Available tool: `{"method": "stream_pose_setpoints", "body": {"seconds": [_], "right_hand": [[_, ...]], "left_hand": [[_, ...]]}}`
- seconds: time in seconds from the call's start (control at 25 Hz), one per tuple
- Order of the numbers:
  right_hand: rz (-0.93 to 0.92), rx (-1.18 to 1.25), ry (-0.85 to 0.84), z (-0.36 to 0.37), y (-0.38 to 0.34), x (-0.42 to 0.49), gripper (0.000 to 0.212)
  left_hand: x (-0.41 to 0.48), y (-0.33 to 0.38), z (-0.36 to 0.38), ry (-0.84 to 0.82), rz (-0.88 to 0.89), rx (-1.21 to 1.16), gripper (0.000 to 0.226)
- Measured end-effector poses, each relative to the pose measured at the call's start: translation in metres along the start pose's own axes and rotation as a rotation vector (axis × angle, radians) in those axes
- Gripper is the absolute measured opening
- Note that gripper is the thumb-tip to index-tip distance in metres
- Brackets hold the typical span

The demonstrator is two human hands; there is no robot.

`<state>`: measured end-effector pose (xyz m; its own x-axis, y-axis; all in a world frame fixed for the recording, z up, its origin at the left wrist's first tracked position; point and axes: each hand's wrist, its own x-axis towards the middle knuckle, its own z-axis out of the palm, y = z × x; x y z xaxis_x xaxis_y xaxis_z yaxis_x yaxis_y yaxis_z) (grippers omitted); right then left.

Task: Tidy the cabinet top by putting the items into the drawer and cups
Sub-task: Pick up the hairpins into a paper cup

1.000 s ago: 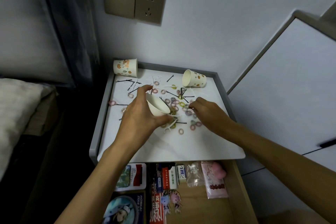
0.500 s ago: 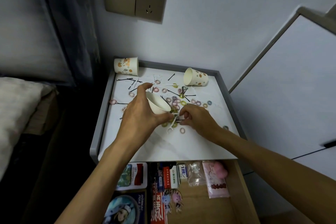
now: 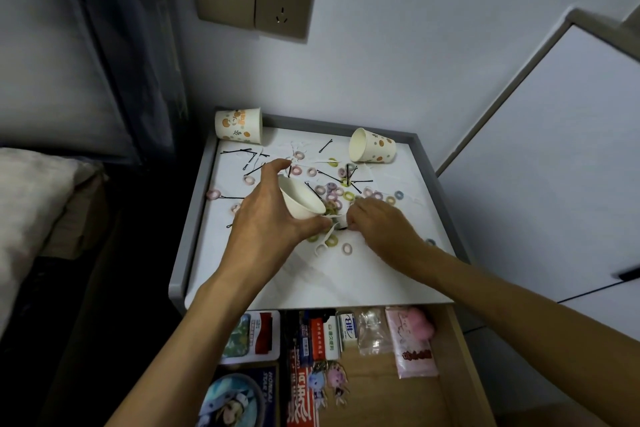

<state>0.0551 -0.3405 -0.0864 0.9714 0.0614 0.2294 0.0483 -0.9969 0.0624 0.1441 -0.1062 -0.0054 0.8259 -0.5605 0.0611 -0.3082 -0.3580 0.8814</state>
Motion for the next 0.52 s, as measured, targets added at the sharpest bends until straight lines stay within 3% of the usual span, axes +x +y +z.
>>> {"method": "stream_pose_setpoints", "body": {"seconds": [0.16,0.32,0.52], "right_hand": [[0.008,0.015,-0.137,-0.029,0.035,0.009,0.023],[0.322,0.121,-0.079,-0.039,0.067,0.049,0.014],[0.411,0.162,-0.17,-0.009,0.073,0.069,0.011]], "left_hand": [[0.001,-0.002,-0.002,0.005,-0.02,-0.02,0.092],[0.001,-0.001,-0.001,0.002,-0.02,-0.012,0.092],[0.003,-0.004,0.0,0.007,-0.037,-0.019,0.093]]}}
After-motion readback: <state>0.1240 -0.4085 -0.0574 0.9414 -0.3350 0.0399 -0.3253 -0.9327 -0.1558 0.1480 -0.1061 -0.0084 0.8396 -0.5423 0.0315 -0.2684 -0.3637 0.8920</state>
